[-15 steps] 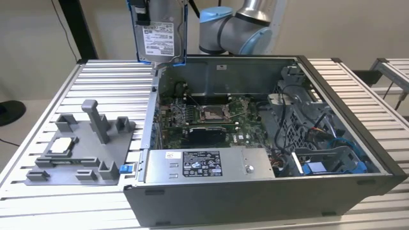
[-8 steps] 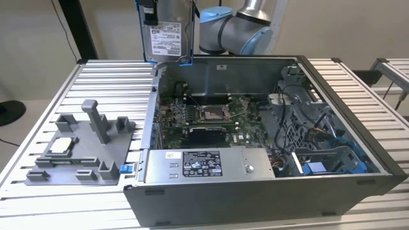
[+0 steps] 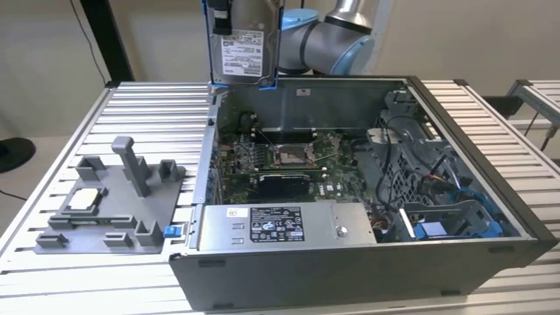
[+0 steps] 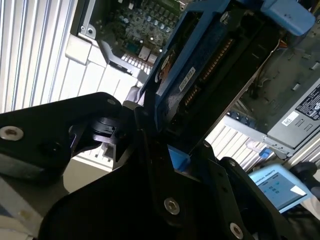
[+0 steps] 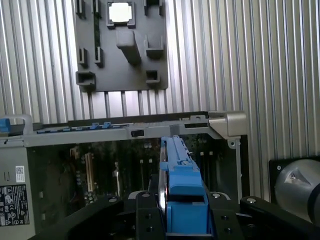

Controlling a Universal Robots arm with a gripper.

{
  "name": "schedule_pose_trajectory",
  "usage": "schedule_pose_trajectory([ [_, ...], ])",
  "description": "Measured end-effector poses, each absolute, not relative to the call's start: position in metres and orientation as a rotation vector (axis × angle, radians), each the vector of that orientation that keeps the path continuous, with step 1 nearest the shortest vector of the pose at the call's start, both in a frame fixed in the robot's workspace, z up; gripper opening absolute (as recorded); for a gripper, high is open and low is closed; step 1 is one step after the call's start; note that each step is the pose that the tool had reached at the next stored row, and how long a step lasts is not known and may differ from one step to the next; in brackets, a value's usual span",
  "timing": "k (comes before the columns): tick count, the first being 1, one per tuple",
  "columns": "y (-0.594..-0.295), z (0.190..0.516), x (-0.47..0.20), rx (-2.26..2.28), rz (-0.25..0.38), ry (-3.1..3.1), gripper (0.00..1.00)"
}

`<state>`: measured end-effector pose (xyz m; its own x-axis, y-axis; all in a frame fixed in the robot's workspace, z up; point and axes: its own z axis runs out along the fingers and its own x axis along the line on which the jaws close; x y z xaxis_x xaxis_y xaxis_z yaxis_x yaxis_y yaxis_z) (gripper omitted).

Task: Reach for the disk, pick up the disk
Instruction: 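Pick up the disk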

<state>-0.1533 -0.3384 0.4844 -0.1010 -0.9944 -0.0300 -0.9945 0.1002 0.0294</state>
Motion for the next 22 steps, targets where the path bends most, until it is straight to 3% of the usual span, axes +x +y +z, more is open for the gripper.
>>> schedule_pose_trajectory([
  [22,-0.338,0.484,-0.105,-2.104,0.066,2.328,0.00],
])
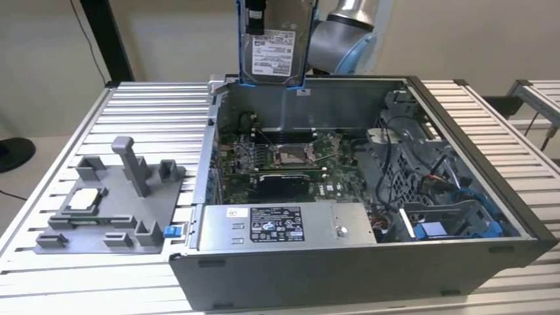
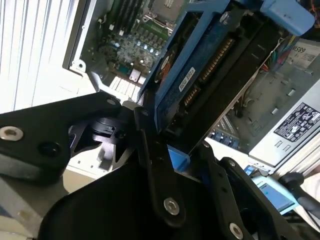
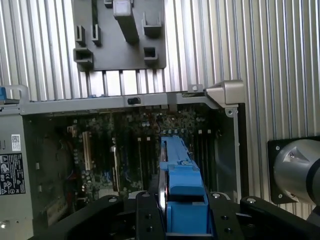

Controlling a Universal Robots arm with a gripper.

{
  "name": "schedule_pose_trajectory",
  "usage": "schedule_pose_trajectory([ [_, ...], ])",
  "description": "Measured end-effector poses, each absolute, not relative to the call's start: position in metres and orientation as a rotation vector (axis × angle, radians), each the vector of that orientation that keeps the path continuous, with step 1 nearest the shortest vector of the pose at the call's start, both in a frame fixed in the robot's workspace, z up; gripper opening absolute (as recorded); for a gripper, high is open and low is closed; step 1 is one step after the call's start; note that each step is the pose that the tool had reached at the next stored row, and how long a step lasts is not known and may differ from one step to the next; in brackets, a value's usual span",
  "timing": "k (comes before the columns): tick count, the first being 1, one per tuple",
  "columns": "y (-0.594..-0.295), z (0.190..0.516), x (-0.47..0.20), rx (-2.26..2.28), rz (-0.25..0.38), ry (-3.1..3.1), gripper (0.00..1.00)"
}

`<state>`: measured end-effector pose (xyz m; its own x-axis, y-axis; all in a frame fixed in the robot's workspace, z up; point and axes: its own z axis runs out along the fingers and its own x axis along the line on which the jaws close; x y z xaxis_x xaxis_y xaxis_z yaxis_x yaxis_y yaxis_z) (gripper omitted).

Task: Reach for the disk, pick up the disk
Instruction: 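Pick up the disk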

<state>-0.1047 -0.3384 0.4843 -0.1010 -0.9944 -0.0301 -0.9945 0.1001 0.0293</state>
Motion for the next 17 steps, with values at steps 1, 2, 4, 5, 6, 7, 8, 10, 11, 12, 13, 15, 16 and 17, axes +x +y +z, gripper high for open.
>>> schedule_pose_trajectory([
  [1,-0.338,0.484,-0.103,-2.105,0.066,2.328,0.00],
  [2,-0.338,0.484,-0.101,-2.105,0.066,2.328,0.00],
  [4,-0.338,0.484,-0.096,-2.104,0.066,2.328,0.00],
  [5,-0.338,0.484,-0.094,-2.104,0.066,2.328,0.00],
  [6,-0.338,0.484,-0.092,-2.105,0.066,2.328,0.00],
  [7,-0.338,0.484,-0.090,-2.104,0.066,2.328,0.00],
  [8,-0.338,0.484,-0.088,-2.104,0.066,2.328,0.00],
  [10,-0.338,0.484,-0.084,-2.104,0.066,2.328,0.00],
  [11,-0.338,0.484,-0.082,-2.104,0.066,2.328,0.00],
  [12,-0.338,0.484,-0.080,-2.105,0.066,2.328,0.00],
  [13,-0.338,0.484,-0.078,-2.105,0.066,2.328,0.00],
  [15,-0.338,0.484,-0.074,-2.105,0.066,2.328,0.00],
  [16,-0.338,0.484,-0.073,-2.104,0.066,2.328,0.00],
  [17,-0.338,0.484,-0.070,-2.105,0.066,2.328,0.00],
])
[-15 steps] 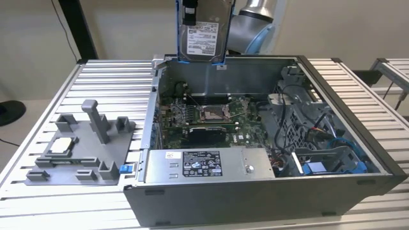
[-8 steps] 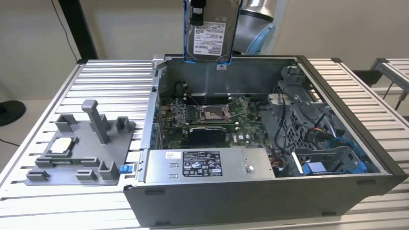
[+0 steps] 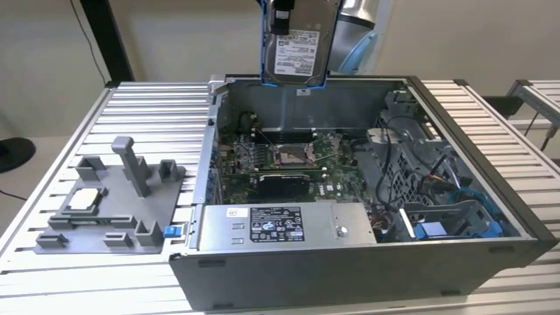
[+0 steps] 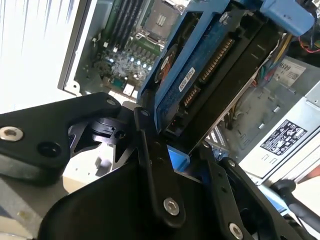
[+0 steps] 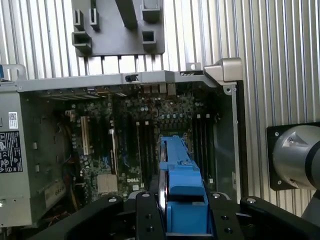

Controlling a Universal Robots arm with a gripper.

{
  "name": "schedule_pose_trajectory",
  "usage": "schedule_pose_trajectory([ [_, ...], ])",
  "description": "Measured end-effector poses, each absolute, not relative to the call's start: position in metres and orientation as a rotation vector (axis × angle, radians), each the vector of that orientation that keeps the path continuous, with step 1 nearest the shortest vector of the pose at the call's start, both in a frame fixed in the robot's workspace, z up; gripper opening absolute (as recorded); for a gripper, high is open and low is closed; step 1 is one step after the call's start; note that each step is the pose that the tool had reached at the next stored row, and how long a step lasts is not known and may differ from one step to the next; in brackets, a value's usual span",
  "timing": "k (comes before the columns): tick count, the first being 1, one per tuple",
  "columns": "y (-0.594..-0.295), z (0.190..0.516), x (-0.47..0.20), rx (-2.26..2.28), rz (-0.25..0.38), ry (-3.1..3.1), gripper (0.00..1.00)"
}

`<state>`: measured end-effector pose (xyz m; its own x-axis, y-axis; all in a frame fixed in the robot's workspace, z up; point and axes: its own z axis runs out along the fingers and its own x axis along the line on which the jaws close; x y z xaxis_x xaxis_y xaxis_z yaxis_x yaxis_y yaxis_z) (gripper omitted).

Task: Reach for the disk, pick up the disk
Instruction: 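Pick up the disk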

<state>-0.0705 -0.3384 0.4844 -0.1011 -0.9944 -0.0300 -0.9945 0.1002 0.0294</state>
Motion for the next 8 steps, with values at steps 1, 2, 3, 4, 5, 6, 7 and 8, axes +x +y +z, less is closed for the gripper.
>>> schedule_pose_trajectory([
  [1,-0.338,0.484,-0.069,-2.105,0.066,2.328,0.00],
  [2,-0.338,0.484,-0.067,-2.105,0.066,2.328,0.00],
  [3,-0.338,0.484,-0.065,-2.105,0.066,2.328,0.00],
  [4,-0.338,0.484,-0.063,-2.105,0.066,2.328,0.00],
  [5,-0.338,0.484,-0.061,-2.105,0.066,2.328,0.00],
  [6,-0.338,0.484,-0.059,-2.105,0.066,2.328,0.00],
  [7,-0.338,0.484,-0.058,-2.105,0.066,2.328,0.00],
  [8,-0.338,0.484,-0.056,-2.105,0.066,2.328,0.00],
])
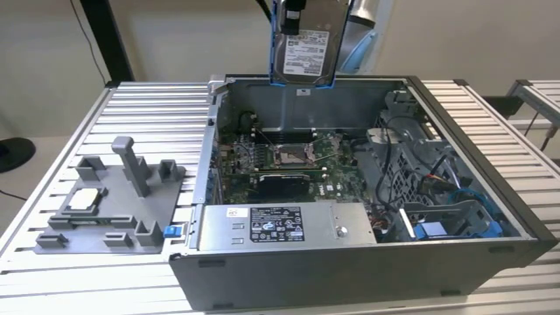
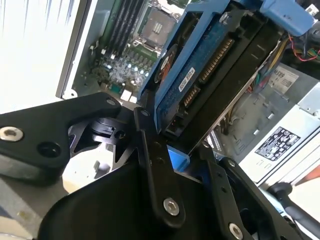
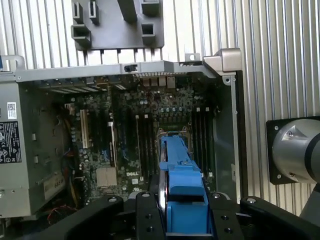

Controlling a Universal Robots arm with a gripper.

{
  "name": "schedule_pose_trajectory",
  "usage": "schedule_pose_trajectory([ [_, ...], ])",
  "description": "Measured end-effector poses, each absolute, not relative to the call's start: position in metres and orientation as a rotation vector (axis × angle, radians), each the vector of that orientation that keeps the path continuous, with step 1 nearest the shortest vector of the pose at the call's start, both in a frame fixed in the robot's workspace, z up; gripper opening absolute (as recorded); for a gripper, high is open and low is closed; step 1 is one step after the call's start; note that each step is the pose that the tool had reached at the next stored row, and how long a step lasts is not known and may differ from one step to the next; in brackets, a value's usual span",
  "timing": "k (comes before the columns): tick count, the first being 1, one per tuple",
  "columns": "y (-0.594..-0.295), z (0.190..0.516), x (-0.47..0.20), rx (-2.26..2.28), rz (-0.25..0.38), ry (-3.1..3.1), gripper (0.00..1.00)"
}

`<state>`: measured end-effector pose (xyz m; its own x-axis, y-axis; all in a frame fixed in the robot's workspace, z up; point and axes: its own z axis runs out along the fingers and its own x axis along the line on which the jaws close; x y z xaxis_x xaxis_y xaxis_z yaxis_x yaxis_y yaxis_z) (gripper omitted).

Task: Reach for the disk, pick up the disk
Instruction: 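Pick up the disk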

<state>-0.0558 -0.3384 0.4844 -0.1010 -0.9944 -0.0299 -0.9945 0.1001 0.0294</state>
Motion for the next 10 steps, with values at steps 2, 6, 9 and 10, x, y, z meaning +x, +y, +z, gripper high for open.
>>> schedule_pose_trajectory([
  [2,-0.338,0.484,-0.052,-2.105,0.066,2.328,0.00],
  [6,-0.338,0.484,-0.045,-2.105,0.066,2.328,0.00],
  [9,-0.338,0.484,-0.040,-2.105,0.066,2.328,0.00],
  [10,-0.338,0.484,-0.038,-2.105,0.066,2.328,0.00],
])
